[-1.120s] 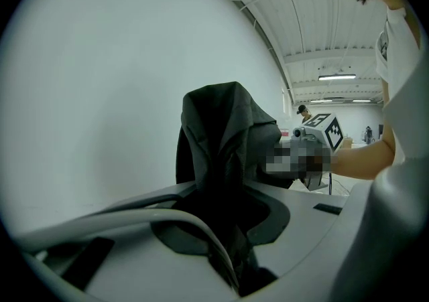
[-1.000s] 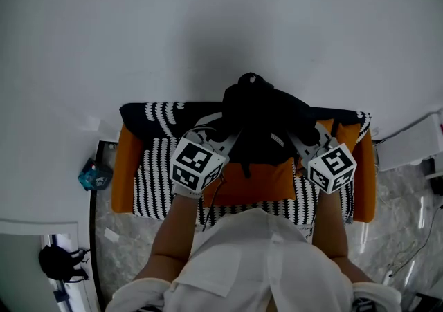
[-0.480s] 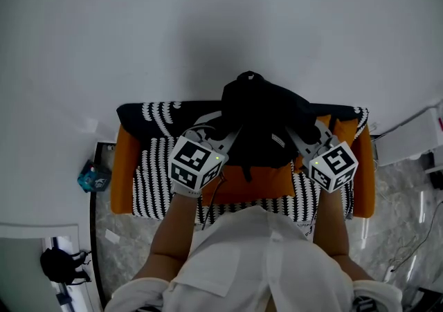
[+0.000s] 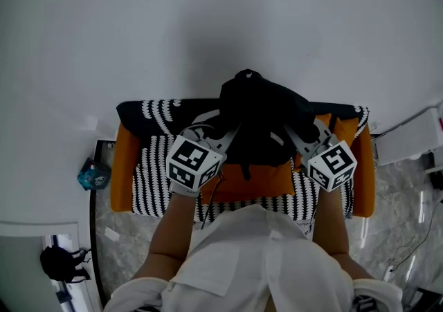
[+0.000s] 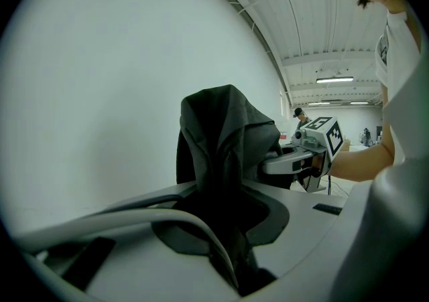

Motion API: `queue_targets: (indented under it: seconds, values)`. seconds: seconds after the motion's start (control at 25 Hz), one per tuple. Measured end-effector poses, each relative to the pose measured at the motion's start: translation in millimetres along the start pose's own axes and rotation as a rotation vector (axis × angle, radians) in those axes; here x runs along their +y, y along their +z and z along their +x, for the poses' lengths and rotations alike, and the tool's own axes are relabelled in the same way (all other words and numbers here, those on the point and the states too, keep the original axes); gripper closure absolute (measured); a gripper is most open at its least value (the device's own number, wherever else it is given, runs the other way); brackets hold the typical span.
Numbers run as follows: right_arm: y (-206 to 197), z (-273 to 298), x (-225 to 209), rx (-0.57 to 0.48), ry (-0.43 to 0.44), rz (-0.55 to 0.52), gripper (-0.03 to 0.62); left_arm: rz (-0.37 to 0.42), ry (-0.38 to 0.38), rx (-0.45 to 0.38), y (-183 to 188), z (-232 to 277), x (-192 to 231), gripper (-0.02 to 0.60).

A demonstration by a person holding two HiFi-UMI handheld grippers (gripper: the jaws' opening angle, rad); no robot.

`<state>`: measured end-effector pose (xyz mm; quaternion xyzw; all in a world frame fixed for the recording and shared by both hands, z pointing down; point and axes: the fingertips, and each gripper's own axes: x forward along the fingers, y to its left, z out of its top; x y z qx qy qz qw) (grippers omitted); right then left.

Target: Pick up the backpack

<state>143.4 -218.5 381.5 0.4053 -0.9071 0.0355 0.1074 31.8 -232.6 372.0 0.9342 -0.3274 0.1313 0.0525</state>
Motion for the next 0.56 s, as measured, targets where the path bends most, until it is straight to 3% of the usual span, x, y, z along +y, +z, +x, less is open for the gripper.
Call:
queue_targets:
  seconds: [0.56]
  values:
    - [-6.2,0.9,-4.5,0.018,-0.002,-0.008,0.553,-0.020,-0.004,0.003,-5.4,6.8,-0.4,0.488]
